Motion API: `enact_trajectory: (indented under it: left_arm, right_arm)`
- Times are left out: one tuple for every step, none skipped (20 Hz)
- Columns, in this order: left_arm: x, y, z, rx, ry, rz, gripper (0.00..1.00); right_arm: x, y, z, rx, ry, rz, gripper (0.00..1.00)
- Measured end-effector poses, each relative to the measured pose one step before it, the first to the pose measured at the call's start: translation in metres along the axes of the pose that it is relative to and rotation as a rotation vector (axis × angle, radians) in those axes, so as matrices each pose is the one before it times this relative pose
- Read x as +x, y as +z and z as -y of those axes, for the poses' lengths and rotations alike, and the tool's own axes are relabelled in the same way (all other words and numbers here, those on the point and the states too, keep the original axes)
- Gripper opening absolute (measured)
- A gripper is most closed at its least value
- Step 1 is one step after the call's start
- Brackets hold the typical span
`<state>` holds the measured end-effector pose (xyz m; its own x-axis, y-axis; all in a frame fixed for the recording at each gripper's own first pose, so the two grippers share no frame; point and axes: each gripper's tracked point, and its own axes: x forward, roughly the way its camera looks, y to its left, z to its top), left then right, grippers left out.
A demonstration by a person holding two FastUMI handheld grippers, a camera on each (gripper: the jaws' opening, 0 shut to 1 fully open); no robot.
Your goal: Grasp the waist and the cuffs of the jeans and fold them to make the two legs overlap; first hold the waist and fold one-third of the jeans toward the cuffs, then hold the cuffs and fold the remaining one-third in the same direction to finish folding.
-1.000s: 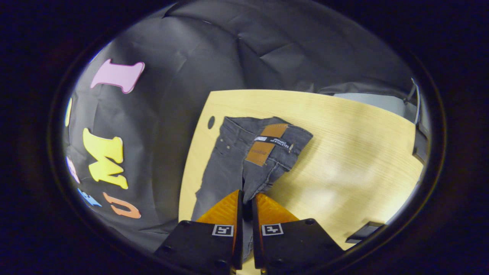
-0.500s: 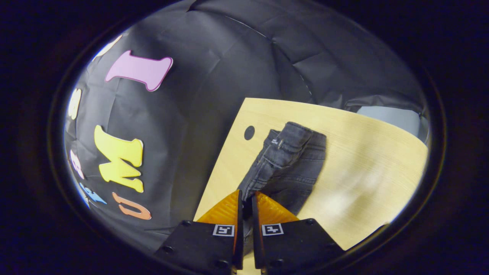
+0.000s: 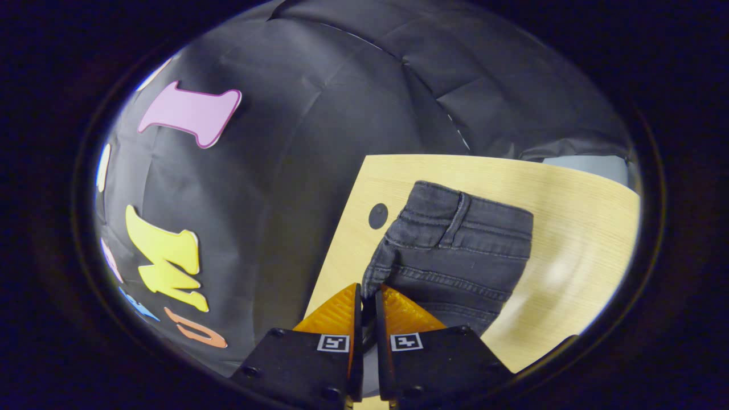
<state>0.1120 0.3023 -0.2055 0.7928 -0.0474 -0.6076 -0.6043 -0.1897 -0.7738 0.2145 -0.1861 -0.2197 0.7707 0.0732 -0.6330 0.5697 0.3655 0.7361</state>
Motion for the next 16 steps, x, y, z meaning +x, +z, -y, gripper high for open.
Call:
enact_trajectory:
  left_arm:
    - [0.01397,0.0,-0.00085,0.01152,0.01207,-0.00437,0.03]
    - [0.012,-0.00074,-0.0031,0.02031,0.01895,-0.00716,0.04]
    - [0.01214,-0.0007,-0.00201,0.02196,0.02004,-0.00668,0.03]
    - [0.00968,-0.00041,-0.00219,0.02477,0.01201,-0.00236,0.04]
    - [0.00873,-0.00019,-0.00268,0.02,0.0115,0.00004,0.04]
    - [0.00802,0.00017,-0.00114,0.01206,0.00725,0.00162,0.04]
    - [0.00728,0.00134,-0.00153,0.0029,0.00694,0.00195,0.04]
    - [0.0046,0.00142,-0.00133,-0.00397,0.00565,0.0,0.04]
    - [0.00311,0.00018,-0.002,-0.00299,0.00673,-0.00158,0.04]
    - [0.00335,0.00054,-0.00284,0.00464,0.0048,0.00079,0.04]
    - [0.00149,0.00034,-0.00379,0.01726,0.0097,0.00367,0.04]
    - [-0.00068,0.00406,-0.00706,0.03318,0.02839,0.02537,0.04]
    - [0.00091,0.00164,-0.00895,0.04556,0.04078,0.03931,0.0]
    - [0.00051,0.00478,0.01015,0.02496,-0.04744,0.00307,0.24]
    - [-0.00355,0.00043,0.00796,0.03862,-0.01728,0.00618,0.49]
    - [-0.00612,0.00197,0.00109,0.0599,0.01824,0.01133,0.73]
  right_arm:
    - [0.00638,0.00128,0.00133,-0.01156,-0.00125,0.01328,0.12]
    - [0.01037,-0.00029,0.00077,-0.01457,0.00114,0.00129,0.12]
    - [0.00979,-0.00282,0.00063,-0.01322,-0.00482,-0.00484,0.12]
    - [0.00842,-0.00119,0.00215,-0.01606,-0.00394,0.00231,0.12]
    - [0.00933,-0.00034,0.00234,-0.01152,-0.00745,0.0054,0.12]
    - [0.00711,-0.00052,0.00074,-0.00024,-0.00374,0.00594,0.12]
    - [0.00598,-0.00101,0.00114,-0.0006,-0.00312,0.00312,0.12]
    - [0.00593,-0.00131,0.00311,-0.00538,-0.00915,0.00338,0.12]
    - [0.00469,-0.00079,0.00283,-0.01008,-0.00622,0.00487,0.12]
    - [0.00414,-0.00041,0.00077,-0.00347,-0.00162,0.00204,0.12]
    - [0.00093,0.00141,-0.0011,0.00907,0.00063,0.0008,0.12]
    - [0.00214,-0.00172,-0.00281,0.01368,0.00712,-0.00259,0.15]
    - [-0.00009,-0.00039,-0.00689,0.01291,0.03149,-0.01069,0.36]
    - [-0.00338,-0.00786,-0.00367,0.00225,0.00818,-0.02798,0.57]
    - [-0.00033,-0.00265,-0.00221,-0.02214,-0.0052,-0.01656,0.79]
    - [-0.00111,-0.00796,0.0015,-0.03926,-0.01435,-0.02228,1.0]
